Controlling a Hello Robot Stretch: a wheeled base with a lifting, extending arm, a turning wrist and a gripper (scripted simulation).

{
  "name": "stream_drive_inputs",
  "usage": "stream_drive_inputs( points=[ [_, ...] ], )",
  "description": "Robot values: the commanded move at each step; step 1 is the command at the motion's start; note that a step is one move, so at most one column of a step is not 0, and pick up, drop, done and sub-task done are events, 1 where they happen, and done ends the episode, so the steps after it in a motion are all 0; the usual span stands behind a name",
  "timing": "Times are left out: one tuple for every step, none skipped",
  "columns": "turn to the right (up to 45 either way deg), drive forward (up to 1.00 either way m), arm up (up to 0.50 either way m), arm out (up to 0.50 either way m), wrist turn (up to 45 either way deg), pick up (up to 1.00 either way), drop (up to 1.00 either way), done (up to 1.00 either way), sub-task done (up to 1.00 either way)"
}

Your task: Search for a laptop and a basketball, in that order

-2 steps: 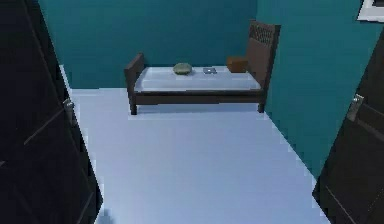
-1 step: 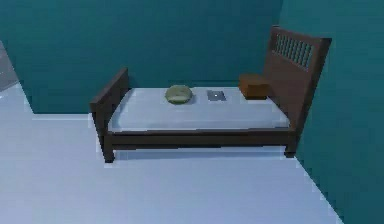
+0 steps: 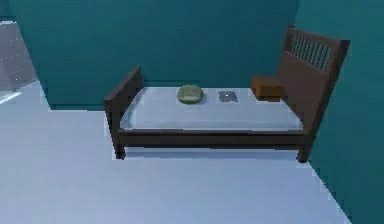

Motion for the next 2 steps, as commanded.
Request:
stream_drive_inputs(
  points=[
    [0.0,0.5,0.0,0.0,0.0,0.0,0.0,0.0,0.0],
    [-45.0,0.0,0.0,0.0,0.0,0.0,0.0,0.0,0.0]
  ],
)
